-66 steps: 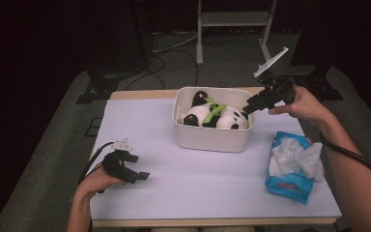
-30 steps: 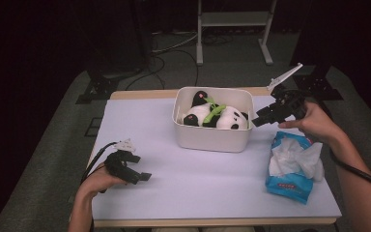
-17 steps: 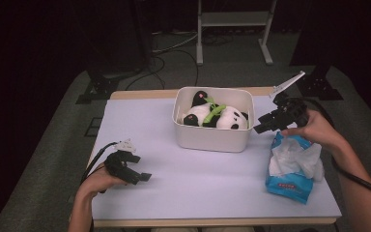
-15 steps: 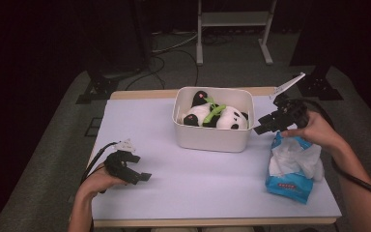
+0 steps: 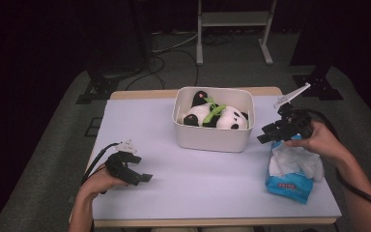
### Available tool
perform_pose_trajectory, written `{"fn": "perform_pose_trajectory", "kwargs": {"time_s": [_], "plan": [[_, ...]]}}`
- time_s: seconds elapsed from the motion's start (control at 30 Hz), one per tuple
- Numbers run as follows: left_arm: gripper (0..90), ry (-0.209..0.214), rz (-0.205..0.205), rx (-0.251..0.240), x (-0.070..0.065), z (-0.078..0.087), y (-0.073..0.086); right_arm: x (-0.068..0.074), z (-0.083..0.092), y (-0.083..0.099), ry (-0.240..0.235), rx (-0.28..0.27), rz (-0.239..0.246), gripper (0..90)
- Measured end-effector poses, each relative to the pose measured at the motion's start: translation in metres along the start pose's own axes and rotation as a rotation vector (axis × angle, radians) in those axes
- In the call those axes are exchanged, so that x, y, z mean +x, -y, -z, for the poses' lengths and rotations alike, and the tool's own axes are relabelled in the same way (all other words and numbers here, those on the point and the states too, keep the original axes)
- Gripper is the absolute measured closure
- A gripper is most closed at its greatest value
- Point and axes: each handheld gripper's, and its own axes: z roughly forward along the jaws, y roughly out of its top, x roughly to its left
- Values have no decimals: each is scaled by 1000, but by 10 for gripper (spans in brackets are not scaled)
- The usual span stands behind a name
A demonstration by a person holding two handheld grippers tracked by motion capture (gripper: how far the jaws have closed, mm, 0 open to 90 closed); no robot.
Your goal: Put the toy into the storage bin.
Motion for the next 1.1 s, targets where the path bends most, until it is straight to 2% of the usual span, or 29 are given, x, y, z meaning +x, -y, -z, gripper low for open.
{"fn": "perform_pose_trajectory", "kwargs": {"time_s": [0.43,1.07,1.1], "plan": [[94,-3,-3,6,-1,1,1,2,3,23,-4,3,-32,445],[94,-5,-2,4,-2,1,0,10,6,46,-6,-2,-38,426],[94,-3,-11,10,-3,1,0,11,6,46,-8,-3,-38,426]]}}
